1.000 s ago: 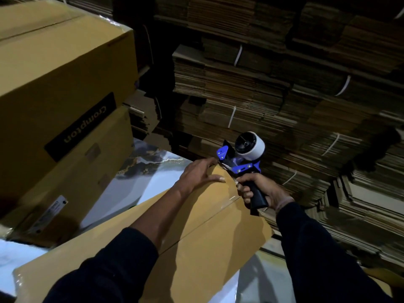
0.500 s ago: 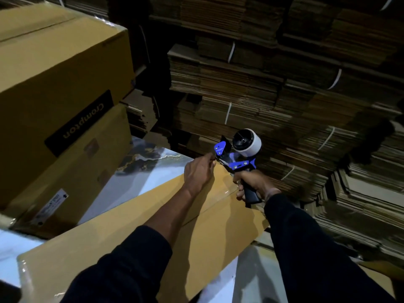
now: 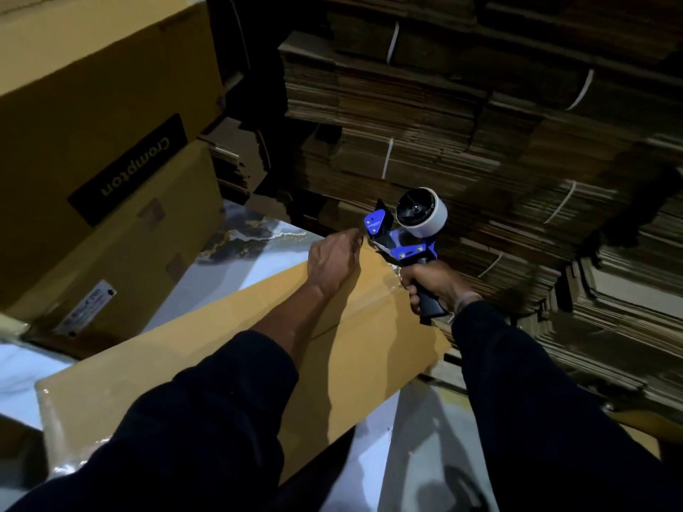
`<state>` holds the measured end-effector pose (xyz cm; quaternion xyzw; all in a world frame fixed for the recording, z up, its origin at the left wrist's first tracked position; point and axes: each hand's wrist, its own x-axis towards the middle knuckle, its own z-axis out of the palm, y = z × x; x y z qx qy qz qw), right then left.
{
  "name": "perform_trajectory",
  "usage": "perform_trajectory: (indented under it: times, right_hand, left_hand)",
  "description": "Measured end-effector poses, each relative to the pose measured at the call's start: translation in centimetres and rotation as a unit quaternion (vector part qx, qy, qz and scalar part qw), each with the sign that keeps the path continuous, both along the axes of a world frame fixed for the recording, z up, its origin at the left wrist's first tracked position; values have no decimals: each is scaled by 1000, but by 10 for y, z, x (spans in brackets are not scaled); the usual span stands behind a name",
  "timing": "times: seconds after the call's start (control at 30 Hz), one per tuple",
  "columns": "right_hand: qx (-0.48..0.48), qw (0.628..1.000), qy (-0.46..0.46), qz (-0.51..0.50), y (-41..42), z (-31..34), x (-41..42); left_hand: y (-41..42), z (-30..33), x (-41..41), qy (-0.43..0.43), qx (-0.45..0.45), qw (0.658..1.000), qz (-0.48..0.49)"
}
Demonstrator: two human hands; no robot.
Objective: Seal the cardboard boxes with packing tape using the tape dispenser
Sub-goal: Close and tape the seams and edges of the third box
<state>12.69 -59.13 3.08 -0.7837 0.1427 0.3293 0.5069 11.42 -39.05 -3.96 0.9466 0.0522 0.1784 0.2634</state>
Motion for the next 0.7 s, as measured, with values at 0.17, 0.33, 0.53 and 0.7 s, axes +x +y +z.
perform_trajectory:
  times: [0.17, 0.33, 0.53, 0.7]
  right_hand:
    - [6, 1000, 13, 24, -17, 1, -7]
    - [-10, 999, 0, 36, -39, 0, -21]
    - [-2, 1000, -10, 12, -43, -4, -32]
    - [-7, 999, -10, 33, -46, 1, -34]
  left_hand:
    - [0, -3, 4, -1, 9, 1000, 1]
    - [0, -7, 5, -7, 7, 1000, 8]
    - [1, -5, 4, -1, 1, 1000, -1]
    - [0, -3, 2, 3, 4, 1000, -6]
